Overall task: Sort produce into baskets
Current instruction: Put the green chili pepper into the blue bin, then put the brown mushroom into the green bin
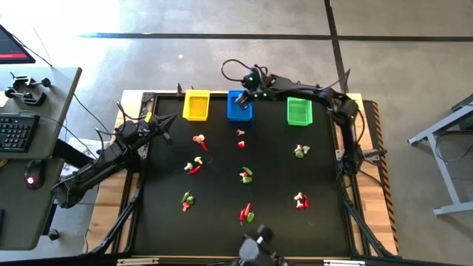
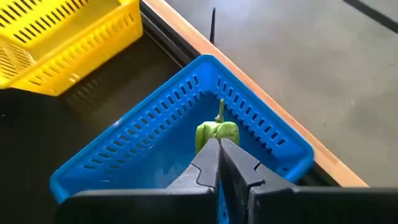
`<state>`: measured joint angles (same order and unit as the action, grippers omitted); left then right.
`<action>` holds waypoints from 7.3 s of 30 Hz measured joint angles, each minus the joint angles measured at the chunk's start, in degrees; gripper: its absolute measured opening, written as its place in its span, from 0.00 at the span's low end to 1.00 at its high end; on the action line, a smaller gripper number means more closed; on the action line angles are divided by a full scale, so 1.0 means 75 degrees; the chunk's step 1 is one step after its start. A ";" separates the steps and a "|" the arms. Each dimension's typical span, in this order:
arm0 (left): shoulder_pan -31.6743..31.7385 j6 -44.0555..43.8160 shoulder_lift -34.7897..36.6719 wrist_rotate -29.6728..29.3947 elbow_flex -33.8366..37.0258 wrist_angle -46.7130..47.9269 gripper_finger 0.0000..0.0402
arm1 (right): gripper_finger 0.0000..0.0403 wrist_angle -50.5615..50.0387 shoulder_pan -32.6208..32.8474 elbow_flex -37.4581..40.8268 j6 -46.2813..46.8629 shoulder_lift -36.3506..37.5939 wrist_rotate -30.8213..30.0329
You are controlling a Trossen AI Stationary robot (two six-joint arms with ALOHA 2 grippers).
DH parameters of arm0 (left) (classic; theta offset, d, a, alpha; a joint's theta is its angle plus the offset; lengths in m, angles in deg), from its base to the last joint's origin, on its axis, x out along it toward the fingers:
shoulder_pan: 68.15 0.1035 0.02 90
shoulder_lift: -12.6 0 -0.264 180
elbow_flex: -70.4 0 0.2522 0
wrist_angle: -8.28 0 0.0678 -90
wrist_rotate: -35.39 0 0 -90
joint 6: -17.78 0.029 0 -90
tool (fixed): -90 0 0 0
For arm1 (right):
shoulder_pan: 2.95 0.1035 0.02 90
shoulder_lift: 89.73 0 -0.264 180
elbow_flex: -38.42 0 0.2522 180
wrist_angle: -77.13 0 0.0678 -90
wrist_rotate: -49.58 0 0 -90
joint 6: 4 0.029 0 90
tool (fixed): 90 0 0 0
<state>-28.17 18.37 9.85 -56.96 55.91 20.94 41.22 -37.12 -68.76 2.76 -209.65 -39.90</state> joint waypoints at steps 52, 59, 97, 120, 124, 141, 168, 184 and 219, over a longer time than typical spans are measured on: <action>-0.0595 -0.0463 -0.2436 0.1195 -0.0324 -0.0466 0.00 | 0.00 0.4082 0.1666 0.4006 -0.0702 0.2887 -0.1177; -0.0599 -0.0341 -0.3625 0.1214 -0.0798 -0.0463 0.00 | 0.00 0.4335 0.1869 0.5614 -0.0337 0.4168 -0.1479; -0.1484 0.0149 -0.9413 0.0705 -0.2722 -0.0465 0.30 | 0.00 0.5025 0.1862 0.6483 -0.0561 0.4545 -0.1612; -0.1232 -0.0254 -0.9781 0.1490 -0.2716 -0.1817 0.01 | 0.00 0.4624 0.1862 0.6483 -0.1779 0.4544 -0.1617; -0.0934 -0.1250 -0.9780 0.2398 -0.2716 -0.3055 0.01 | 0.00 0.4710 0.1859 0.6483 -0.2178 0.4542 -0.1100; -0.0946 -0.4259 -0.9780 0.3662 -0.2716 -0.7109 0.00 | 0.35 0.6637 0.3101 0.5811 -0.3856 0.4204 -0.0450; -0.1510 -0.4135 -0.9780 0.3704 -0.3360 -0.7493 0.00 | 0.39 0.6598 0.3458 0.3933 -0.5596 0.2937 -0.1079; -0.1793 -0.4162 -0.9780 0.3638 -0.3366 -0.7498 0.03 | 0.33 0.6520 0.3456 0.3930 -0.5619 0.2937 -0.1008; -0.1380 -0.1442 -0.9777 0.3142 -0.3369 -0.6339 0.30 | 0.17 -0.1442 0.1584 0.3927 -0.1290 0.5202 -0.3642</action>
<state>-38.53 7.56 -63.48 -33.39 30.64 -26.61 30.40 -25.24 -39.31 -6.92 -170.63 -67.22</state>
